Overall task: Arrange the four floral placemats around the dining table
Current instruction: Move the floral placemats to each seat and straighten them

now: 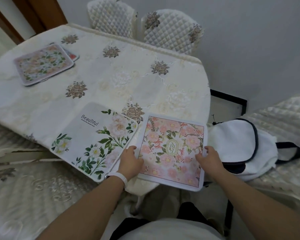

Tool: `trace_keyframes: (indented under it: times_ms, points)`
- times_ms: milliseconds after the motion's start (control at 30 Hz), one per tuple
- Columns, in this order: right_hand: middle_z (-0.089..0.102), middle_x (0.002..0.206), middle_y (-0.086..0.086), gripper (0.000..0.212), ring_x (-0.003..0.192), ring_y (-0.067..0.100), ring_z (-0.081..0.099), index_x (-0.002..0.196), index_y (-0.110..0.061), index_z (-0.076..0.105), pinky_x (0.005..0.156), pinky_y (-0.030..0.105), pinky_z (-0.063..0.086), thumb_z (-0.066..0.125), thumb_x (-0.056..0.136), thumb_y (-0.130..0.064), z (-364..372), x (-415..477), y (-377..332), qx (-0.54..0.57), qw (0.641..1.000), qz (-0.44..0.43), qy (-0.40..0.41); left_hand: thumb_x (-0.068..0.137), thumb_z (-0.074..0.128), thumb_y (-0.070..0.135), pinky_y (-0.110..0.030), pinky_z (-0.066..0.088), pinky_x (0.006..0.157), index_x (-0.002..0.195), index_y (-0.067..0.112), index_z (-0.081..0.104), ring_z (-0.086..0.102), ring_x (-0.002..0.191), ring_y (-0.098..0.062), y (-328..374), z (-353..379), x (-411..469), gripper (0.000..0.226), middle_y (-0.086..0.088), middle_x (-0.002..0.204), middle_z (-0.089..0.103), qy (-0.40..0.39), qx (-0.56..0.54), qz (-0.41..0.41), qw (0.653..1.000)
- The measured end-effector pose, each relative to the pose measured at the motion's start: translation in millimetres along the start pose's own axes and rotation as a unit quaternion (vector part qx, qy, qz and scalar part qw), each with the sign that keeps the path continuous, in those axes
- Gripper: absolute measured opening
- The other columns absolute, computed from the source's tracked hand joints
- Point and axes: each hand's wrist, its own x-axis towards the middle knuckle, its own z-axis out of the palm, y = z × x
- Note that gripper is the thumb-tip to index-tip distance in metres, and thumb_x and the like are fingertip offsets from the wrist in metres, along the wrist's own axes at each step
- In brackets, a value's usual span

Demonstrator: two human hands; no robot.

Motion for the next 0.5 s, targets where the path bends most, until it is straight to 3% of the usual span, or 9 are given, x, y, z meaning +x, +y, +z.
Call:
trace_keyframes:
  times_ms: [100, 167, 333, 400, 500]
  points:
    - [0.057, 0.097, 0.001, 0.049, 0.081, 0.018, 0.058, 0.134, -0.009, 0.038, 0.058, 0.027, 0.043, 0.061, 0.091, -0.012, -2.1, 10.7, 7.9, 0.082, 0.996, 0.033, -0.016, 0.084, 0.066, 0.021, -0.039, 0.056, 0.077, 0.14, 0.016, 0.039, 0.063, 0.09, -0.027, 15.0, 8.9, -1.9, 0.062, -0.009, 0.113, 0.057, 0.019, -0.064, -0.062, 0.996]
    - [0.058, 0.09, -0.003, 0.039, 0.08, 0.018, 0.059, 0.125, -0.012, 0.044, 0.058, 0.027, 0.043, 0.061, 0.09, -0.009, -8.0, 20.5, 14.2, 0.107, 0.993, 0.036, -0.017, 0.086, 0.064, 0.018, -0.033, 0.053, 0.07, 0.139, 0.013, 0.043, 0.063, 0.086, -0.026, 23.0, 16.0, -1.6, 0.057, -0.011, 0.115, 0.059, 0.044, -0.063, -0.087, 0.993]
    - [0.065, 0.102, 0.006, 0.025, 0.089, 0.023, 0.064, 0.107, -0.013, 0.054, 0.075, 0.039, 0.053, 0.066, 0.086, -0.007, -32.3, 52.1, 22.0, 0.119, 0.988, 0.03, -0.095, 0.092, 0.056, 0.023, -0.033, 0.051, 0.064, 0.112, 0.01, 0.054, 0.059, 0.075, -0.025, 49.8, 39.9, -5.3, 0.024, -0.011, 0.098, 0.063, 0.097, -0.06, -0.139, 0.984]
    - [0.064, 0.103, 0.004, 0.024, 0.089, 0.021, 0.064, 0.108, -0.014, 0.053, 0.072, 0.037, 0.052, 0.064, 0.087, -0.008, -41.4, 63.1, 23.3, 0.119, 0.986, 0.015, -0.114, 0.096, 0.052, 0.026, -0.031, 0.046, 0.055, 0.095, 0.011, 0.052, 0.054, 0.064, -0.024, 64.0, 52.8, -10.5, 0.016, -0.014, 0.085, 0.06, 0.121, -0.081, -0.142, 0.979]
    - [0.063, 0.102, 0.001, 0.023, 0.089, 0.018, 0.063, 0.11, -0.017, 0.052, 0.069, 0.035, 0.051, 0.062, 0.089, -0.01, -54.5, 73.2, 22.6, 0.113, 0.985, 0.0, -0.134, 0.096, 0.051, 0.022, -0.033, 0.044, 0.054, 0.09, 0.009, 0.049, 0.05, 0.063, -0.026, 81.4, 67.6, -22.4, 0.014, -0.016, 0.081, 0.057, 0.161, -0.117, -0.152, 0.968]
